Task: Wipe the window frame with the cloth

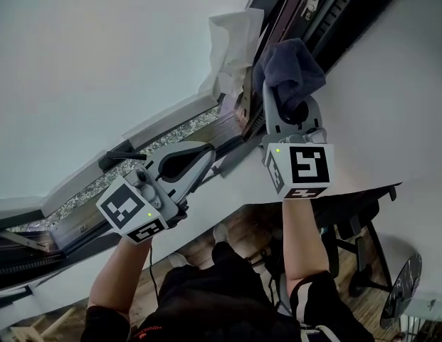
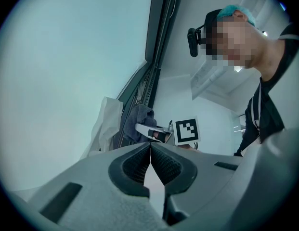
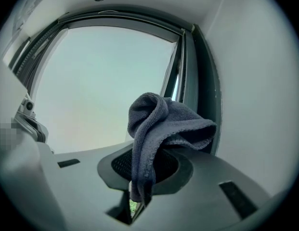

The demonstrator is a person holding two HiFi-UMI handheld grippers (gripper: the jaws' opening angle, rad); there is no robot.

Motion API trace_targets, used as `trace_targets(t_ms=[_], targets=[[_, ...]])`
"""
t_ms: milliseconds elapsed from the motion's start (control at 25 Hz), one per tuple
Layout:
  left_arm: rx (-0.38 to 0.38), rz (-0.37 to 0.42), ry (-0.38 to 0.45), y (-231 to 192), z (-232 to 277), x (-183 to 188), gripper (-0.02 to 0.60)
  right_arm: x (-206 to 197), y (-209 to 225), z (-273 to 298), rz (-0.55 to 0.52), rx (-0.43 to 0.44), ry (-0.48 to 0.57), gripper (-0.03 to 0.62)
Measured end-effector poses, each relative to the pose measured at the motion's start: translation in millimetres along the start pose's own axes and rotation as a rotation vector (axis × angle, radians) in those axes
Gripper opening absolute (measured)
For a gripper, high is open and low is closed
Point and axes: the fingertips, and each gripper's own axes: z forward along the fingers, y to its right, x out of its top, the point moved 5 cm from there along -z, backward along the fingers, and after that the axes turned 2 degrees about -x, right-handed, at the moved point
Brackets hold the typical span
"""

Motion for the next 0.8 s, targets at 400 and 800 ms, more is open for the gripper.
trace_targets(t_ms=[400, 800], targets=[[0.004, -0.025, -0.027, 1, -4, -15, 0.021, -35, -5, -8, 0.046, -0.014, -0.050, 0.052], [0.012, -0.052, -0.047, 2, -6, -31, 0.021, -66, -14, -12, 0.088, -0.004, -0.096, 0.052]])
